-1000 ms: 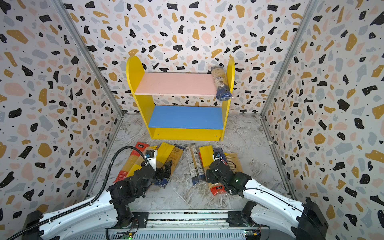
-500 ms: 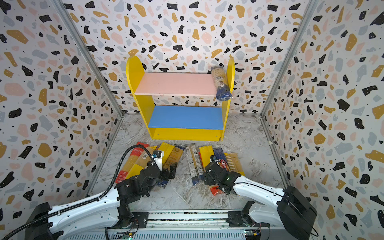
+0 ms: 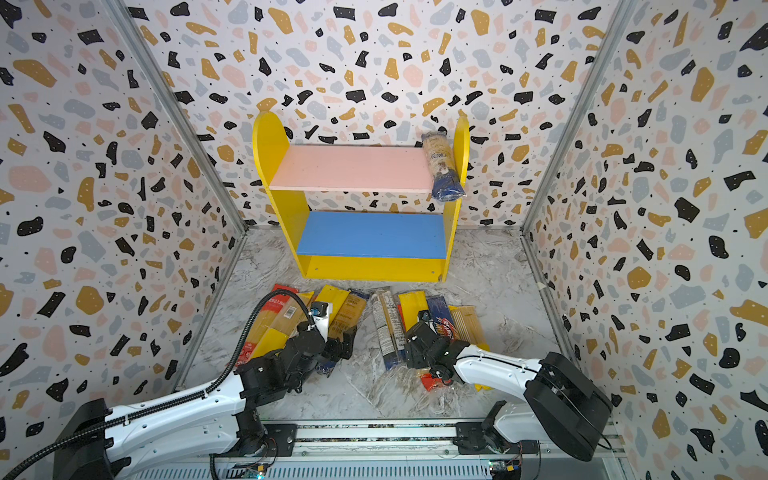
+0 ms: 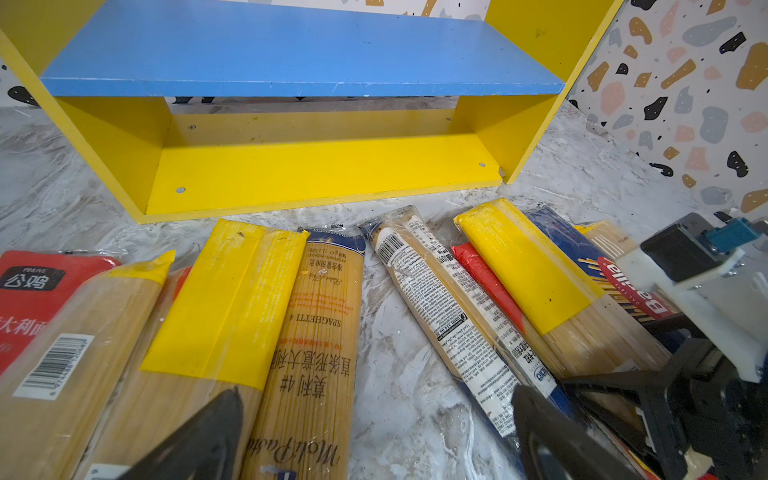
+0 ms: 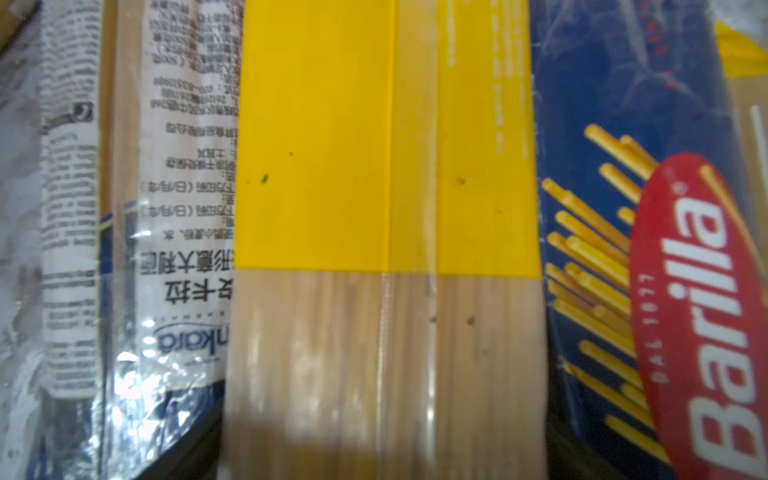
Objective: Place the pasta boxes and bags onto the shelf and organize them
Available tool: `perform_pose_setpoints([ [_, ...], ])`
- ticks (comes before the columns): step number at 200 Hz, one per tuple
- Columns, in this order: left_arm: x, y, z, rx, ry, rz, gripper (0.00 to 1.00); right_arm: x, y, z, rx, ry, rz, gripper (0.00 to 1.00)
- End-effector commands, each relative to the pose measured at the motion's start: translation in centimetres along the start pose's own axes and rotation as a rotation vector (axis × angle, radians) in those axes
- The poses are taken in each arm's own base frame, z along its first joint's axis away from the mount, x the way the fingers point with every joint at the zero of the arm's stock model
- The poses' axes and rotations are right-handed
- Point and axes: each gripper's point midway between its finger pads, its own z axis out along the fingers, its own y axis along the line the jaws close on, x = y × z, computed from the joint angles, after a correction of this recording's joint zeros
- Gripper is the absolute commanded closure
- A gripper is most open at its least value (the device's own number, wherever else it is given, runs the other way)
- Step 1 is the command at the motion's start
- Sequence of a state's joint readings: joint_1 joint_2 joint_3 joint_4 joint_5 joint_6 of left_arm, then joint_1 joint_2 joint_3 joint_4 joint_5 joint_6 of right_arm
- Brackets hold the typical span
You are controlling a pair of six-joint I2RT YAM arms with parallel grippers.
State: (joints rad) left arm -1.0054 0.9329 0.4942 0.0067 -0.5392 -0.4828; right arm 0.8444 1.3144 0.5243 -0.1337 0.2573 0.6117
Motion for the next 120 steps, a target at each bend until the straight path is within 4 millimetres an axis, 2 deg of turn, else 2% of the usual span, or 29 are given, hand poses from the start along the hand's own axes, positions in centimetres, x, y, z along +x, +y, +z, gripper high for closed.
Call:
perform_pose_setpoints([
  [1,-1.6,-0.3,-0.4,0.009,-0.055,-0.014,0.01,1.0,0.3,0.6,-0.035,0.046,0.012,0.10],
  [91,-1.3,0.5,-0.8,-0.014,-0.058,-0.010,0.01,1.6,0.8,1.6,-0.058,0.082,0.013,0.17],
  [103,-1.2,0.6,-0.9,-0.016,-0.059,-0.014,0.01,1.7,0.8,1.8,-0.055,0.088,0.012,0.23],
  [120,-1.3,0.8,-1.1,-0.018,-0.064,-0.018,0.01,1.8,0.8,1.8,-0.056,0.095,0.011,0.38],
])
